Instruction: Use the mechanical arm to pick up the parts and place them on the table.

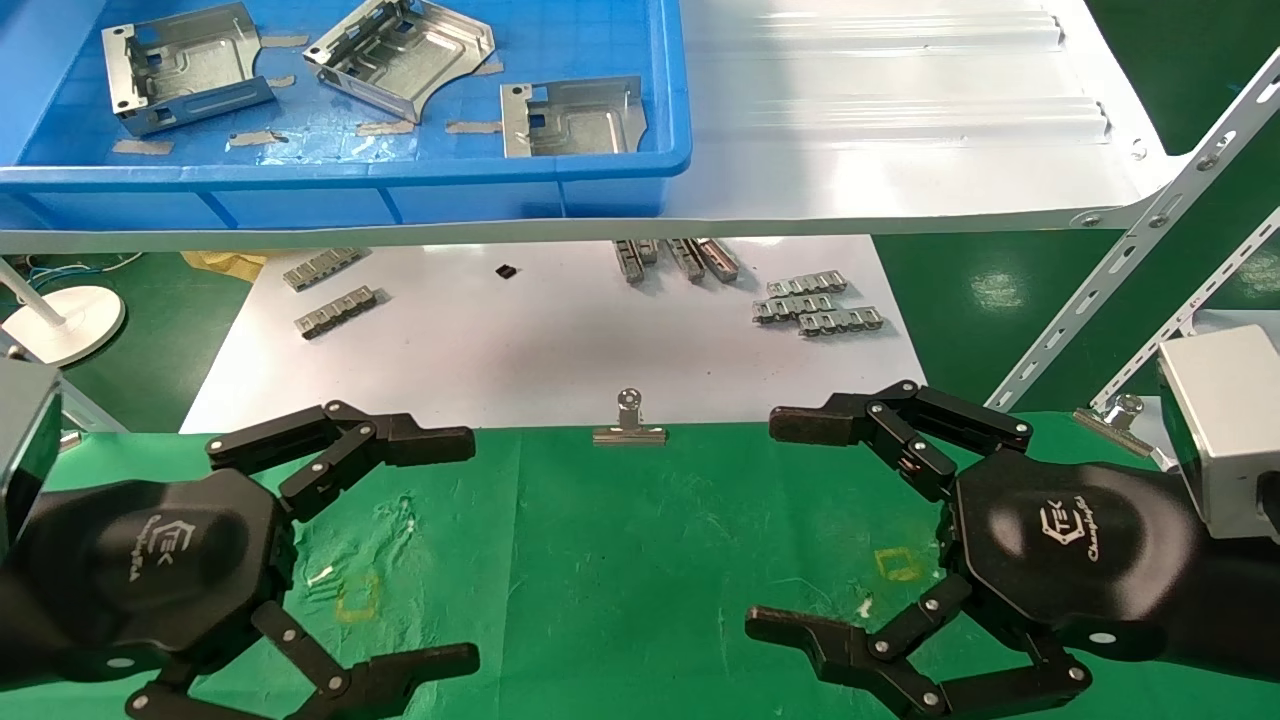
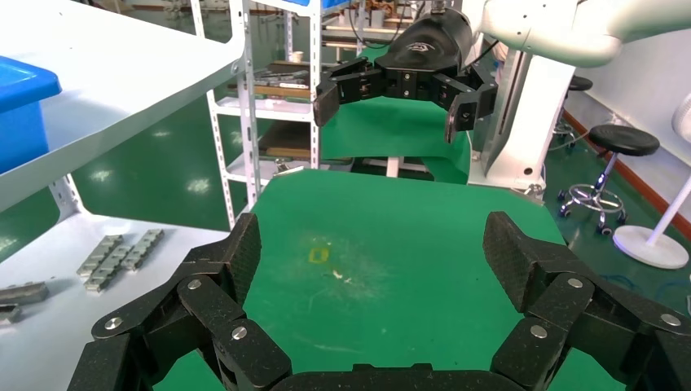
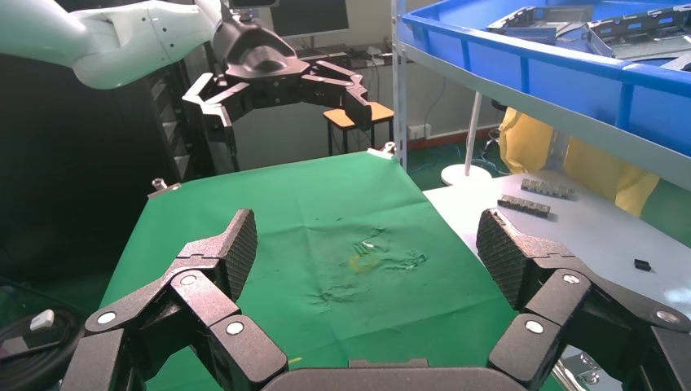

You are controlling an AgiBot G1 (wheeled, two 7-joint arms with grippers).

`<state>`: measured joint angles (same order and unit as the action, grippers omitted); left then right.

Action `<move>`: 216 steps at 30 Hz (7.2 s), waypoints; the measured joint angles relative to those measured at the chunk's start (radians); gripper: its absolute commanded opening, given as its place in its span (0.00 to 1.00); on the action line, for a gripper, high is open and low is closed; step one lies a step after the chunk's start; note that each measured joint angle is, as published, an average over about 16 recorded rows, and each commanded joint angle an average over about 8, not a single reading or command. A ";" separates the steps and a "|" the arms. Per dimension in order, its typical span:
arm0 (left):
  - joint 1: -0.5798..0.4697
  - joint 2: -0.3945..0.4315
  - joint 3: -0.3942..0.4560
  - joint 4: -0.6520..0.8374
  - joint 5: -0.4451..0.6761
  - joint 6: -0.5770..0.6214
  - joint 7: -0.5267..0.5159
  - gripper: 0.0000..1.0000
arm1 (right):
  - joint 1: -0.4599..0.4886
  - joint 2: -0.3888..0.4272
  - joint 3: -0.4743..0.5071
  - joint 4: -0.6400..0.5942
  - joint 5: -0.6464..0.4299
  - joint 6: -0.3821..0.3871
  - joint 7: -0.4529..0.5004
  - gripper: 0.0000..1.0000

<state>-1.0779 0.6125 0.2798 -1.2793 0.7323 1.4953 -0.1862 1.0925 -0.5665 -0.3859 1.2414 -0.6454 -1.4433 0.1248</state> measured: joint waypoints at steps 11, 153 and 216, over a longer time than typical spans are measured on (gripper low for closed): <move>0.000 0.000 0.000 0.000 0.000 0.000 0.000 1.00 | 0.000 0.000 0.000 0.000 0.000 0.000 0.000 1.00; -0.613 0.235 0.117 0.440 0.281 -0.158 -0.065 1.00 | 0.000 0.000 0.000 0.000 0.000 0.000 0.000 0.00; -0.998 0.547 0.275 1.258 0.643 -0.593 0.172 0.00 | 0.000 0.000 0.000 0.000 0.000 0.000 0.000 0.69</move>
<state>-2.0757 1.1593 0.5548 -0.0213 1.3756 0.9027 -0.0147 1.0925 -0.5664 -0.3861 1.2413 -0.6453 -1.4432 0.1247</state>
